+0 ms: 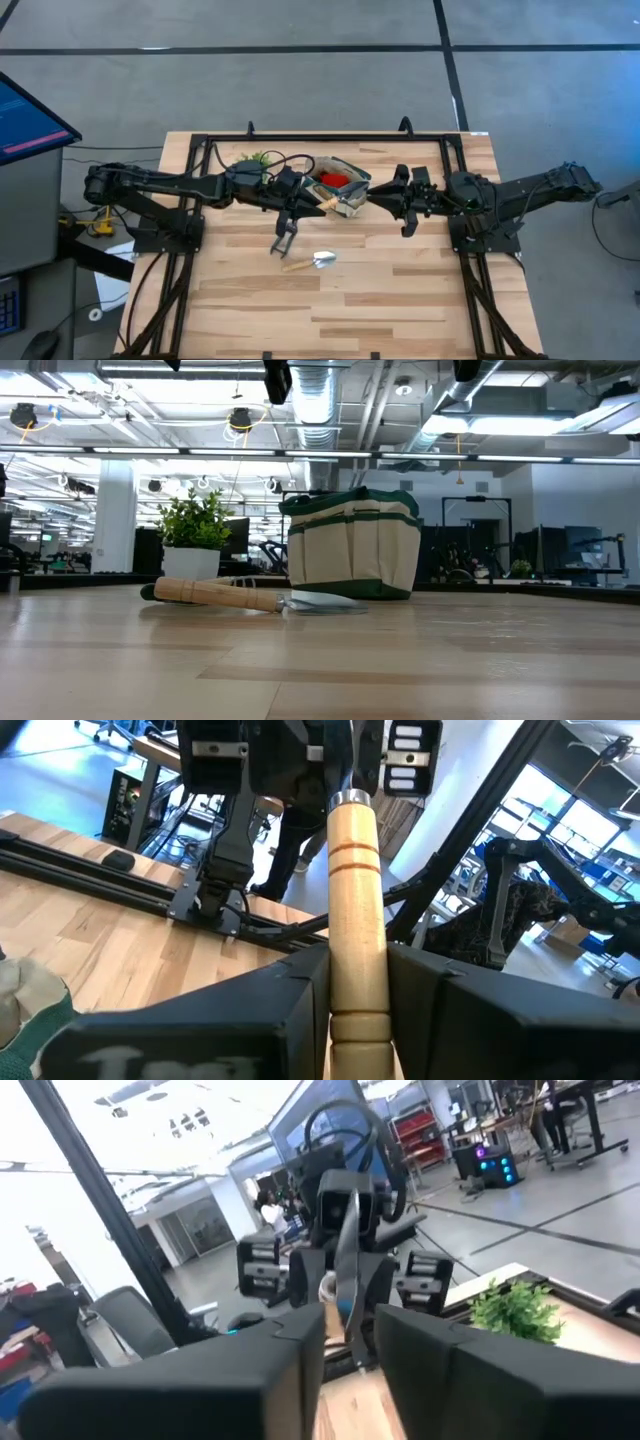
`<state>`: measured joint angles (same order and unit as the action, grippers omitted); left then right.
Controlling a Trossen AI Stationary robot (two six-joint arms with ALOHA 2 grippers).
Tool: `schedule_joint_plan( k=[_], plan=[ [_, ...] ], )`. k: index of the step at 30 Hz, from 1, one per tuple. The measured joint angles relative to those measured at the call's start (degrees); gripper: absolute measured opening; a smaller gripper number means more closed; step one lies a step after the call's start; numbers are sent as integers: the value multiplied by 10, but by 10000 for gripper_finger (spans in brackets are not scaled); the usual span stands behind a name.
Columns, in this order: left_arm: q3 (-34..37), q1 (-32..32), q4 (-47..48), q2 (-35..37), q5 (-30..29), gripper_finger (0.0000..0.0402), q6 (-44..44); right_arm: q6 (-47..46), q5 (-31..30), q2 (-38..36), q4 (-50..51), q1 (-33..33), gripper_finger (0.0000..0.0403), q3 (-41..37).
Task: Pick & Place Garden tools in Gardening bag
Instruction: Put the right trowel into the side pocket of the gardening bag
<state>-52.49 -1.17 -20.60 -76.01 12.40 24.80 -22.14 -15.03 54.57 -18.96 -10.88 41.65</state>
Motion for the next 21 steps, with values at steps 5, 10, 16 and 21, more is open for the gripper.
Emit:
schedule_joint_plan(
  k=[5, 10, 16, 21],
  plan=[
    [0, 0, 0, 0, 0, 52, 1, -22, 1, 4, 3, 11, 173, 0],
    [0, 0, 0, 0, 0, 52, 1, -24, 2, 33, -11, 13, 246, 0],
    [0, 0, 0, 0, -1, 52, 1, -13, 2, 58, -83, 13, 254, 0],
    [0, 0, 1, 0, -1, 52, 1, 1, 2, 57, -107, 13, 224, 0]
  ],
)
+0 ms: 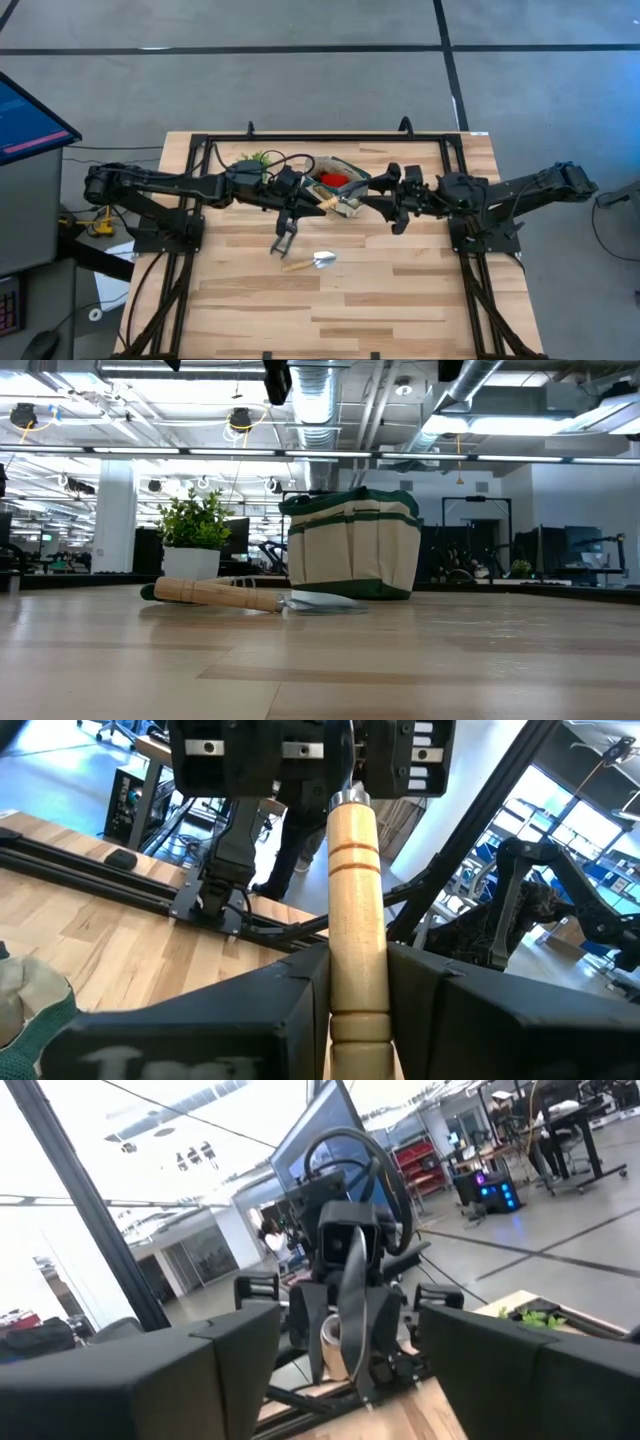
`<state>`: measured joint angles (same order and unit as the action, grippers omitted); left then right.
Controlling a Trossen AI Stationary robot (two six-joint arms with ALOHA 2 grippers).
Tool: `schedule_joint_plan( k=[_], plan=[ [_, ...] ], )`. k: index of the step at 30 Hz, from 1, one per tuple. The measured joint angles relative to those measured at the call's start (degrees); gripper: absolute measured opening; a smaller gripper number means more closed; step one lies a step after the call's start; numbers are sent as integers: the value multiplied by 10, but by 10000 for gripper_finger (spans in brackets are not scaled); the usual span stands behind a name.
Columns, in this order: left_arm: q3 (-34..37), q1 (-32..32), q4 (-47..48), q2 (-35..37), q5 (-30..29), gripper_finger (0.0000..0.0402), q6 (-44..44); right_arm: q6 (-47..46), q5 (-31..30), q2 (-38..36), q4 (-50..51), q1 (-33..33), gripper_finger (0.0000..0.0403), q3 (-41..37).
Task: Pick & Place Garden tools in Gardening bag
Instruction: Put the right trowel into the side pocket of the gardening bag
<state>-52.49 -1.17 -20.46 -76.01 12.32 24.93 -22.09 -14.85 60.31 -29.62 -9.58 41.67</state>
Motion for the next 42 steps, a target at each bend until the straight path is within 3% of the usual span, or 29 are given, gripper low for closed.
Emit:
schedule_joint_plan(
  k=[10, 42],
  plan=[
    [0, 0, 1, 0, 0, 52, 0, 0, 0, 0, -14, 0, 155, 0],
    [0, 0, 2, 0, -1, 52, 10, 1, 15, 44, -101, 23, 55, 1]
  ],
)
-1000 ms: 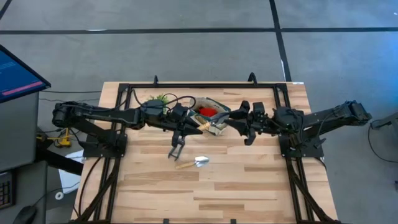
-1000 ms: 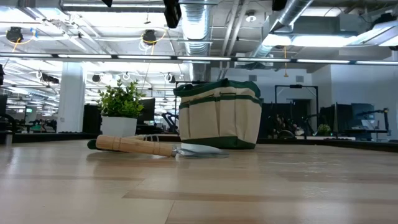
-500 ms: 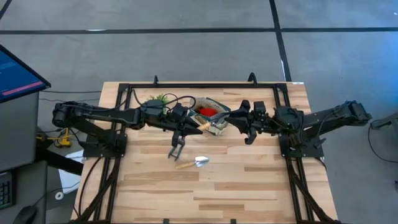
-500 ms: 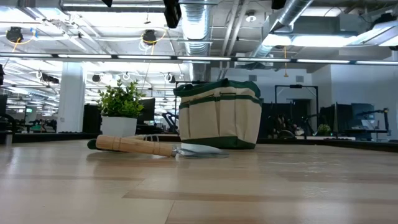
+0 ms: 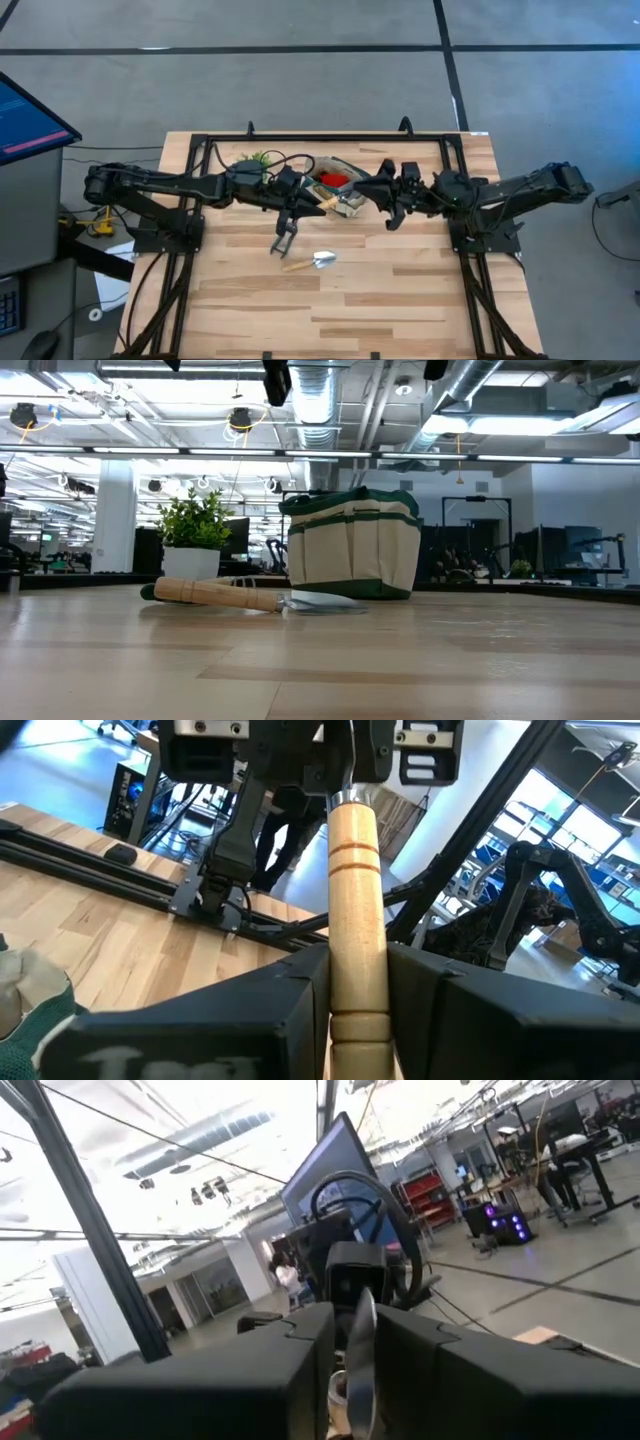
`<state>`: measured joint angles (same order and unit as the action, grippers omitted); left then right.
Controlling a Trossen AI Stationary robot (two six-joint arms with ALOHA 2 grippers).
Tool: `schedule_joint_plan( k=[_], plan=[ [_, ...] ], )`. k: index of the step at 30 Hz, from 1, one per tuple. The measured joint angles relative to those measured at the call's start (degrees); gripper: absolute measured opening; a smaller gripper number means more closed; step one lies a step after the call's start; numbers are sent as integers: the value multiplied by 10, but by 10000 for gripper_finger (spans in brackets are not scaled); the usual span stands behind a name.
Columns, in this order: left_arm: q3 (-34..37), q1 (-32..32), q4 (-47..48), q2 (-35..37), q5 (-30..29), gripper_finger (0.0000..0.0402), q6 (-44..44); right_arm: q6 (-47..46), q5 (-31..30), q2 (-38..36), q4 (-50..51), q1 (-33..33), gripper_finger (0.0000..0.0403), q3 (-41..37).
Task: Pick & Place Garden tools in Gardening bag
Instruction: Put the right trowel into the side pocket of the gardening bag
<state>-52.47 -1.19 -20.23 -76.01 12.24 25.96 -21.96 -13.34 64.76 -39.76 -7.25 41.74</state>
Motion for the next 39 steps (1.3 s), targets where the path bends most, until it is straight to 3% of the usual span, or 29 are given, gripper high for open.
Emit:
schedule_joint_plan(
  k=[8, 15, 22, 30, 39],
  plan=[
    [0, 0, 3, 0, -1, 51, 0, 0, 0, -1, 1, 3, 5, 0],
    [0, 0, 3, 0, 0, 52, 0, 1, 0, -1, 2, 3, 4, 0],
    [0, 0, 2, -1, -1, 89, 11, 11, 3, -1, 4, 3, 1, 0],
    [0, -3, -6, -1, -15, 100, 29, 11, 13, -12, 12, 3, 1, 0],
    [0, -16, -11, 9, -17, 102, 34, 9, 13, -48, 77, 2, 0, 1]
  ],
)
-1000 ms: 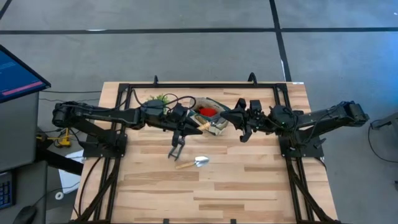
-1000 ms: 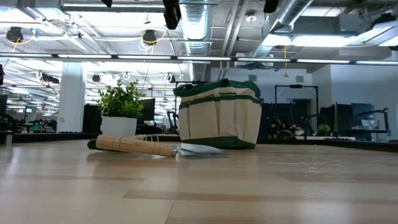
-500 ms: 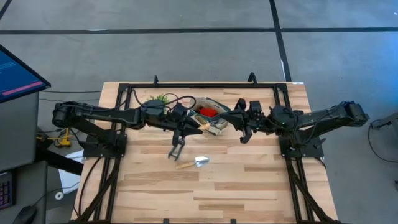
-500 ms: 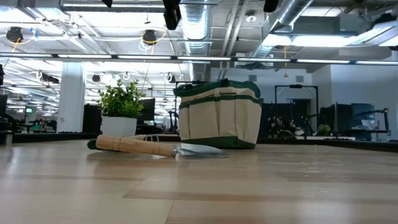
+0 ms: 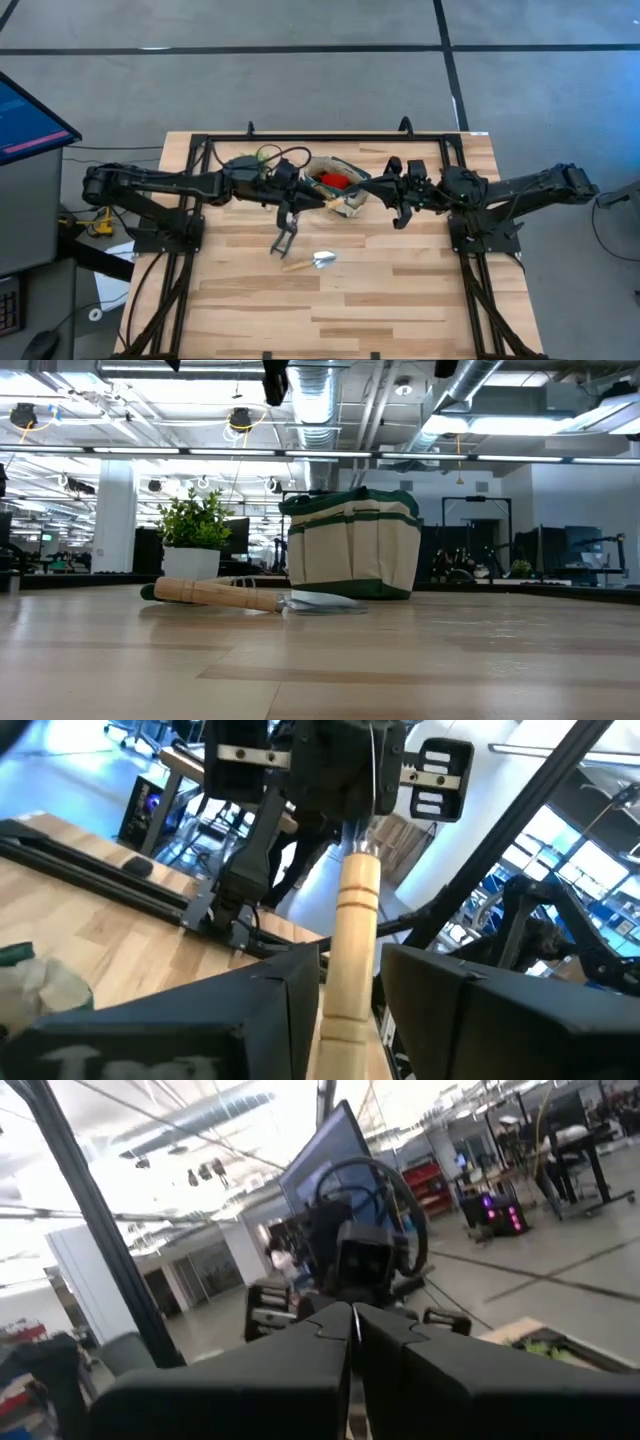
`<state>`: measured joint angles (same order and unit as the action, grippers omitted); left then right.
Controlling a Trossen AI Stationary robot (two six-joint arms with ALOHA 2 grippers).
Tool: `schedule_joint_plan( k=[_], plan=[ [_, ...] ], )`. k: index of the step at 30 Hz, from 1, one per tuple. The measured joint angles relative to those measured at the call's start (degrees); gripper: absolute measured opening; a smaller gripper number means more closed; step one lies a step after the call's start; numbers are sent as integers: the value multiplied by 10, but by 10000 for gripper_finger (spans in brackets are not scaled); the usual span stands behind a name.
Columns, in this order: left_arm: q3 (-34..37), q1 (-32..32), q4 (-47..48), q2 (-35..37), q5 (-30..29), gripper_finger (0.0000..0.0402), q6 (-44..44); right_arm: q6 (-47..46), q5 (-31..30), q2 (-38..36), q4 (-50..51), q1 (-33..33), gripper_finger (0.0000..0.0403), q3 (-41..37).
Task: Pick & Place Garden tools in Gardening bag
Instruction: Put the right trowel into the side pocket of the gardening bag
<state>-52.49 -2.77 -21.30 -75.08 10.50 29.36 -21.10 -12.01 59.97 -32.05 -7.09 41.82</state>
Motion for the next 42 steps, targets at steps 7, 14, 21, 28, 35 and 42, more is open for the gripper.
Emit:
schedule_joint_plan(
  k=[7, 14, 21, 28, 35, 42],
  plan=[
    [0, -1, 2, 29, 3, 102, -4, -15, 0, -38, 87, 0, 0, -1],
    [0, -1, 3, 46, 3, 102, -5, -62, 0, -51, 204, 0, 0, -1],
    [0, -1, 5, 46, 3, 100, -5, -74, -3, -49, 236, 0, 0, -1],
    [0, -1, 7, 46, 3, 105, -4, -70, -15, -54, 250, 0, 0, -1],
    [0, -1, 20, 45, 3, 182, -4, -70, -15, -54, 275, 0, 0, -1],
    [0, -1, 20, 45, 3, 255, -5, -59, -36, -65, 301, 6, 0, 0]
  ],
)
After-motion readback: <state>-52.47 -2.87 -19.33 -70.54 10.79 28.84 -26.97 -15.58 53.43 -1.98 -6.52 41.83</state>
